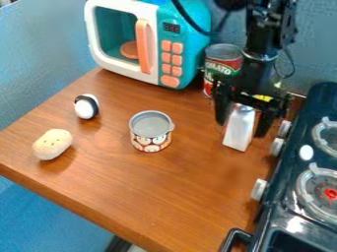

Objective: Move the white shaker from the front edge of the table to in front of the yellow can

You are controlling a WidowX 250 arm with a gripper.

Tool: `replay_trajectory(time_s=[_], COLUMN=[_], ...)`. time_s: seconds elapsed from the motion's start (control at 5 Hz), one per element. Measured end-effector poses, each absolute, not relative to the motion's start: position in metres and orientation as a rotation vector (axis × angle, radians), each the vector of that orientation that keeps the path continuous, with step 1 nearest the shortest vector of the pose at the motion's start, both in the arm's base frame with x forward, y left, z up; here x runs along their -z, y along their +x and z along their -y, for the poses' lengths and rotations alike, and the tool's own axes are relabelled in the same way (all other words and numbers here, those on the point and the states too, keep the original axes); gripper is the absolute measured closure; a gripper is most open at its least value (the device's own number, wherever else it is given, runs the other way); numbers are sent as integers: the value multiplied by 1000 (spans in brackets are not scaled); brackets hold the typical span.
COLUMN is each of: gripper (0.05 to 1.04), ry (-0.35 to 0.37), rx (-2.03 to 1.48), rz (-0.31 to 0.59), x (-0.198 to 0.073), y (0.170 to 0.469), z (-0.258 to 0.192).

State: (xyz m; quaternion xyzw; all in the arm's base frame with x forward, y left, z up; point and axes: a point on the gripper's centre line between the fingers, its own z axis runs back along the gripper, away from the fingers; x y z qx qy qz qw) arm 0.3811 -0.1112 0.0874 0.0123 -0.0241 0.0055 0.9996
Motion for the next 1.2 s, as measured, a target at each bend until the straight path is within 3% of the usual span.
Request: replay_trajectory(time_s=[0.2,0.4,0.6,0.8,1.2], gripper=[82,82,82,82,82], ry=[33,1,33,49,154], rx=[-6,18,29,21,-21], rz=[55,17,-52,-55,-82], x=[-102,-115,-109,-112,-103], y=[349,312,290,262,227], z=[99,58,11,-20,-101])
